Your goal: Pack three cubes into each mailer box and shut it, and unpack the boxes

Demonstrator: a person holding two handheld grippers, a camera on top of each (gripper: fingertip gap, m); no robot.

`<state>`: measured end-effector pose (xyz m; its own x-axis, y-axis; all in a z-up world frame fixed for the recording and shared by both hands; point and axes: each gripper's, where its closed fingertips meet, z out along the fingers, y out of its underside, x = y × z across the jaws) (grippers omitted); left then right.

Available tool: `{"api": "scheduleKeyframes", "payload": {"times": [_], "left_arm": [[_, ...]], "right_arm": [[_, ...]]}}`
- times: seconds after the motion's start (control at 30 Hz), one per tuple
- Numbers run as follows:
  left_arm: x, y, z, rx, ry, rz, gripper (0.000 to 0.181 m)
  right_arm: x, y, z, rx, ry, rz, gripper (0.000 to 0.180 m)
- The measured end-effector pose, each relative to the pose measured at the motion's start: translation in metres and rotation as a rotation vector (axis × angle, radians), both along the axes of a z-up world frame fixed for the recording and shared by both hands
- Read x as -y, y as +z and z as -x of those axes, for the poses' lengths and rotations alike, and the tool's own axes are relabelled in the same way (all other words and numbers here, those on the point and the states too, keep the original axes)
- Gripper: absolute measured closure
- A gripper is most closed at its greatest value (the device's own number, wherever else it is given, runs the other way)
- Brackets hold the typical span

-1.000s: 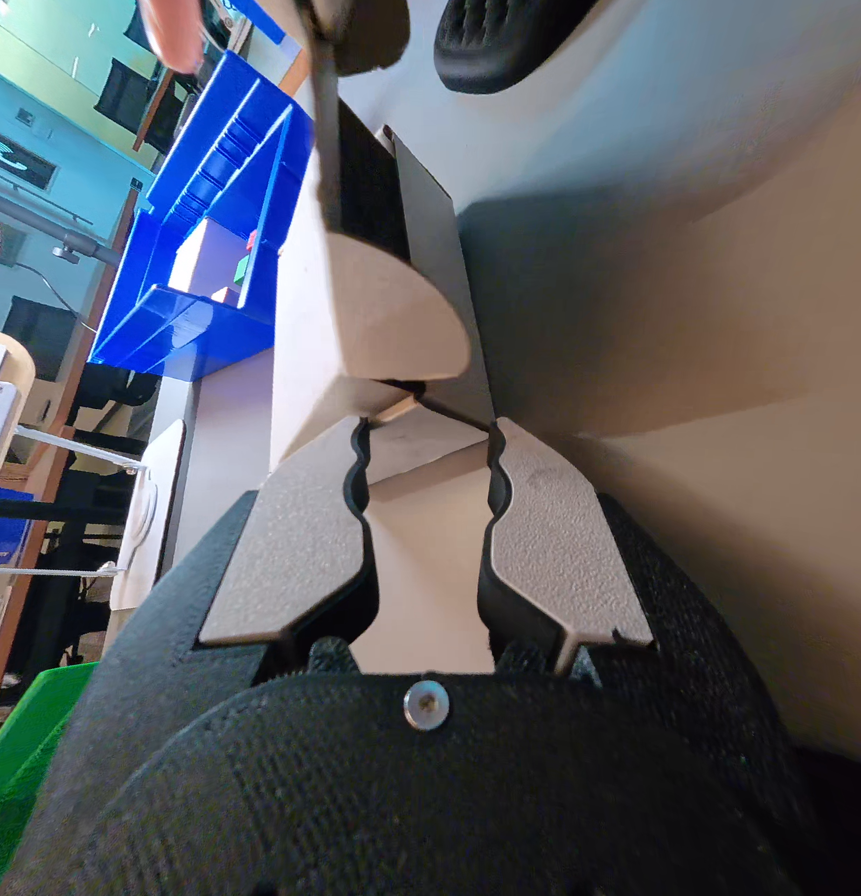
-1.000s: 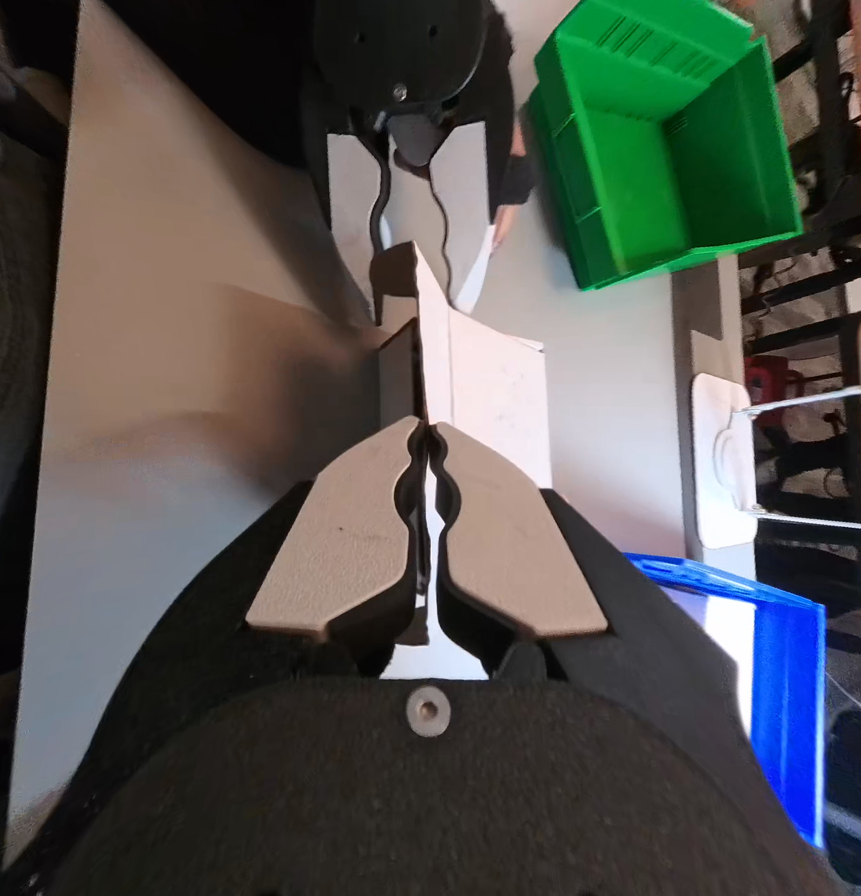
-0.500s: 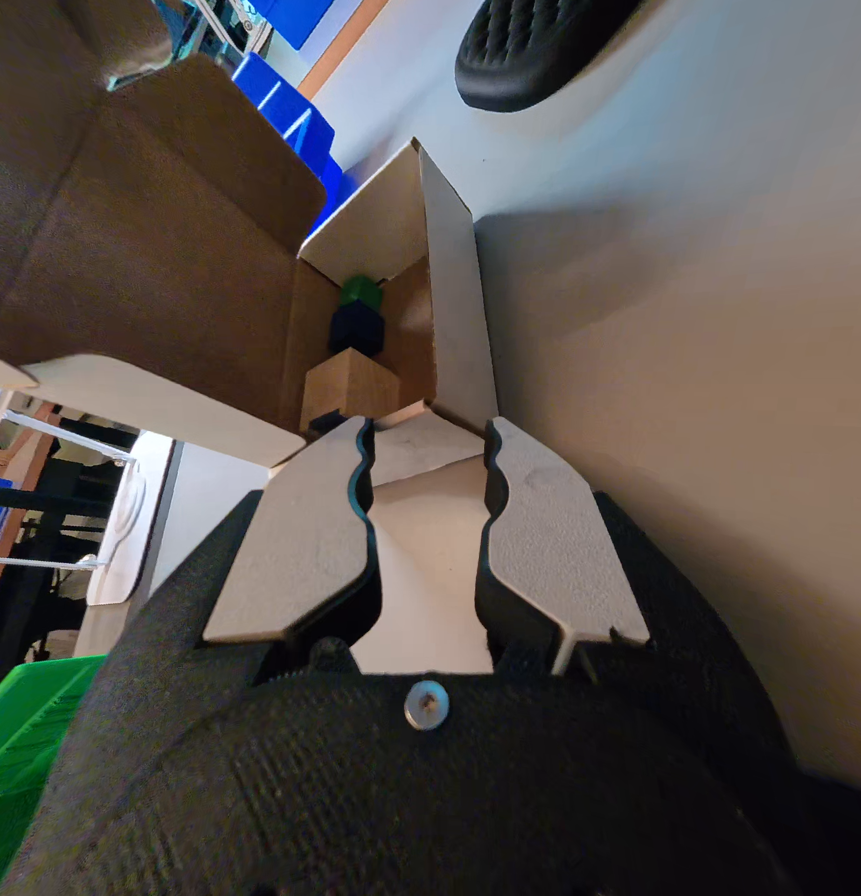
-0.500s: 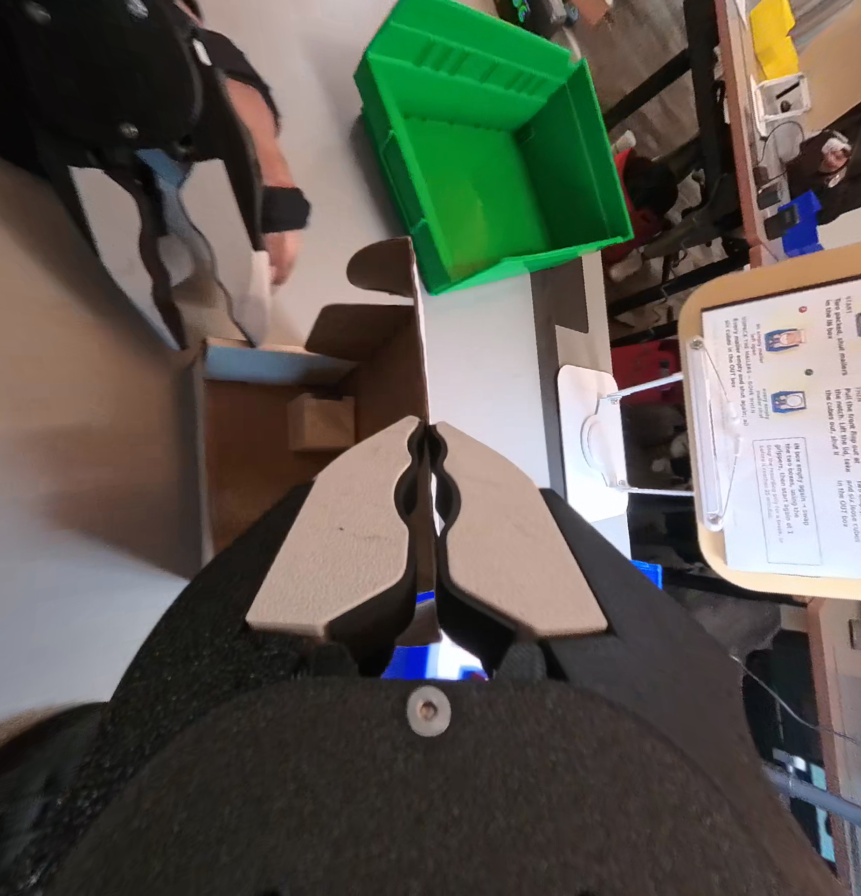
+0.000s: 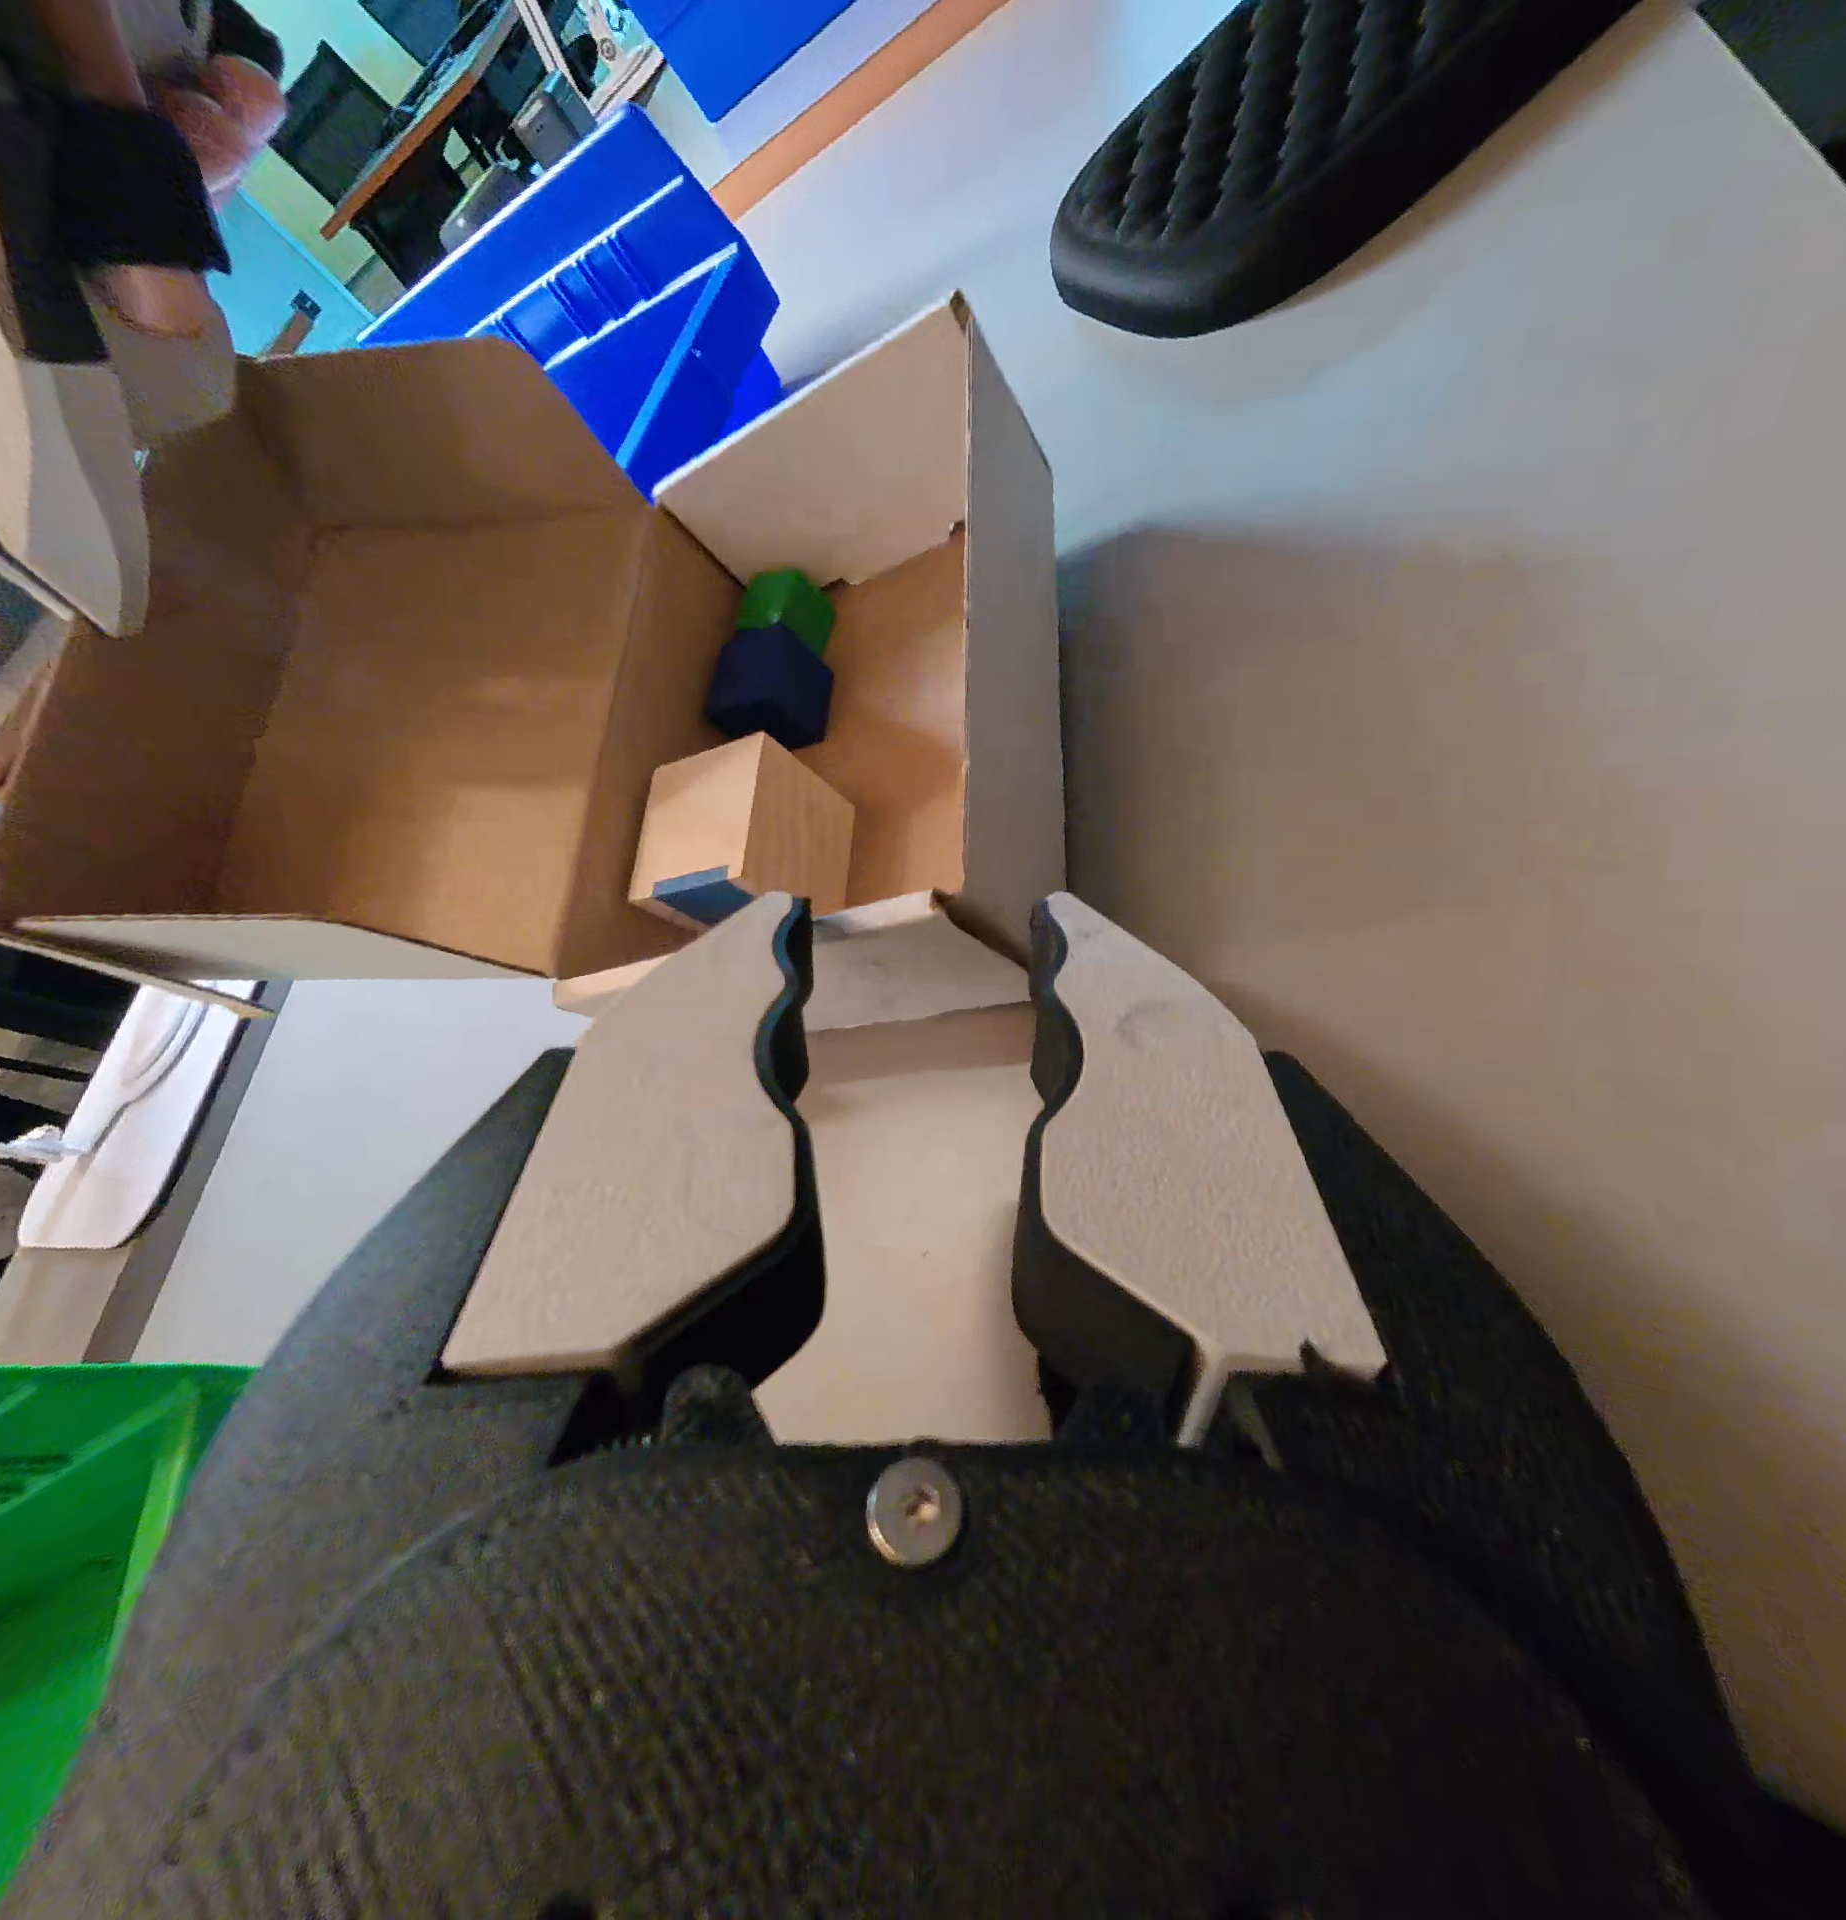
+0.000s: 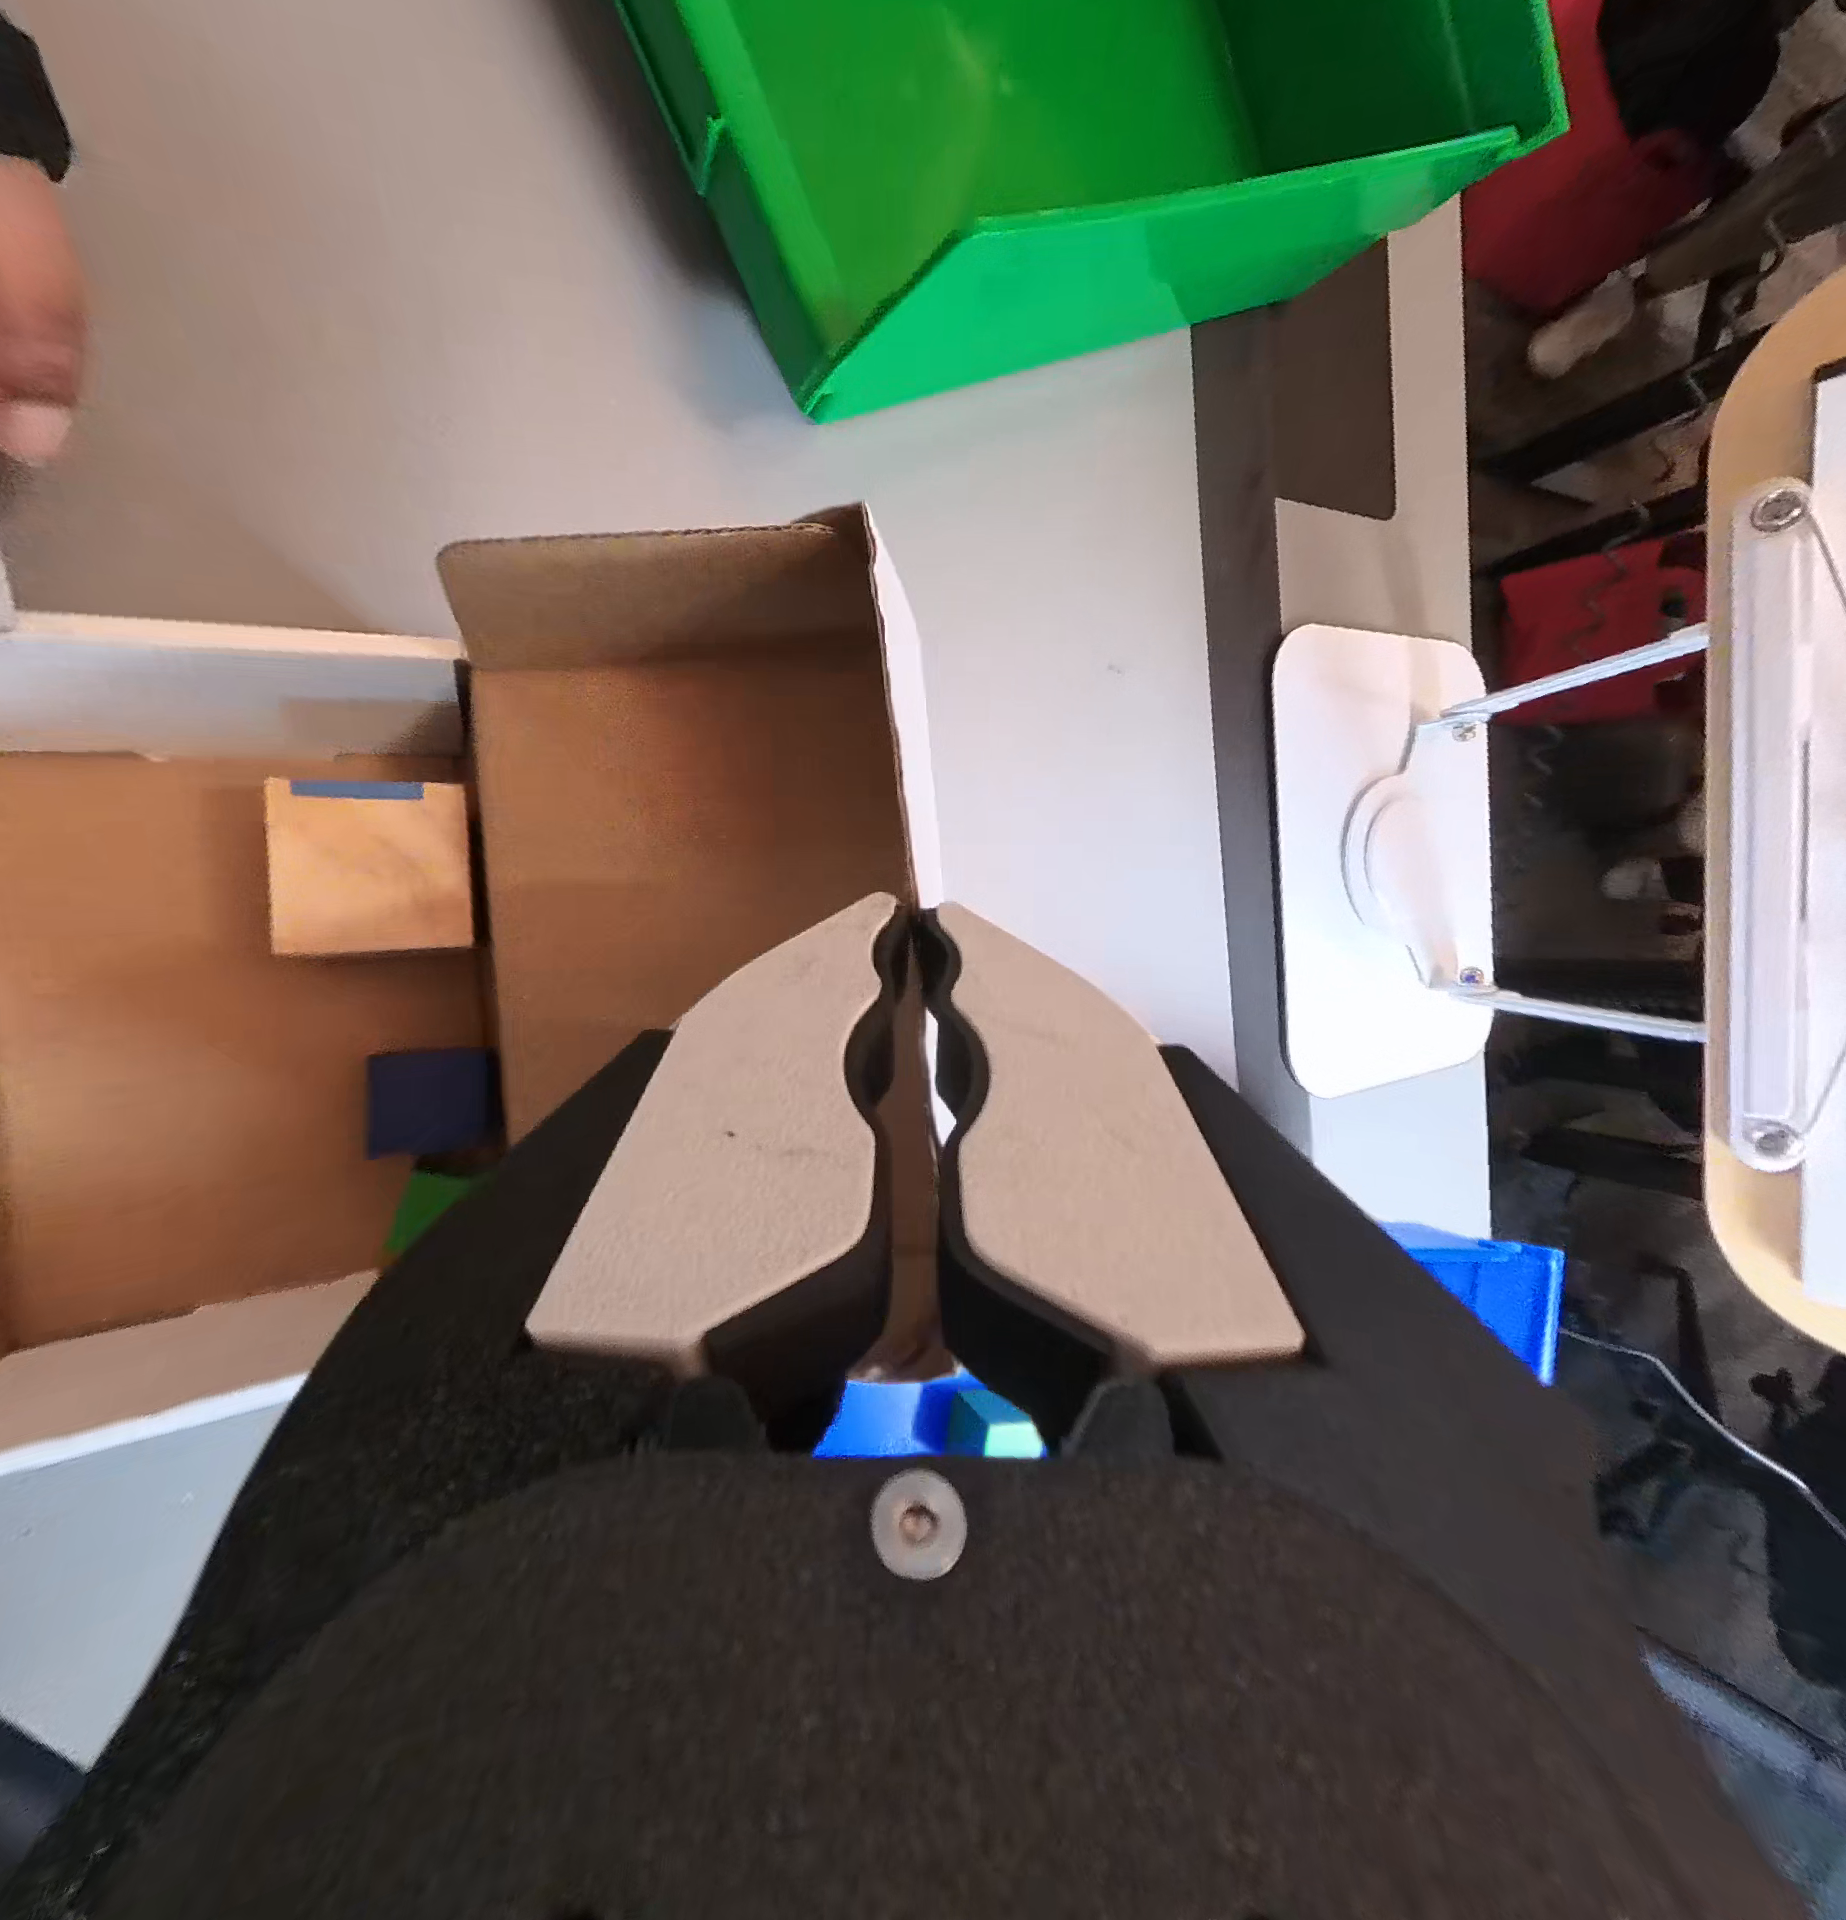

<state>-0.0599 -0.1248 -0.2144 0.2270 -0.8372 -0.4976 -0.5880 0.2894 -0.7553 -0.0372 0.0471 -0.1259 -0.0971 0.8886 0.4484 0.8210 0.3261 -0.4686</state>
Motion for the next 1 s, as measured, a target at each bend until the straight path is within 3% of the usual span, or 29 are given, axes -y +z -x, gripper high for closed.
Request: {"api": "scheduleKeyframes", "payload": {"times": [0.63,1.0], "left_arm": [[0.005,-0.002,0.005,-0.084,0.017,-0.03,0.153],[0.007,0.0,0.008,-0.039,0.088,0.032,0.154]], "right_arm": [[0.008,-0.005,0.008,-0.107,0.011,0.061,0.178],[-0.024,-0.025,0.034,-0.134,-0.028,0.034,0.172]]}}
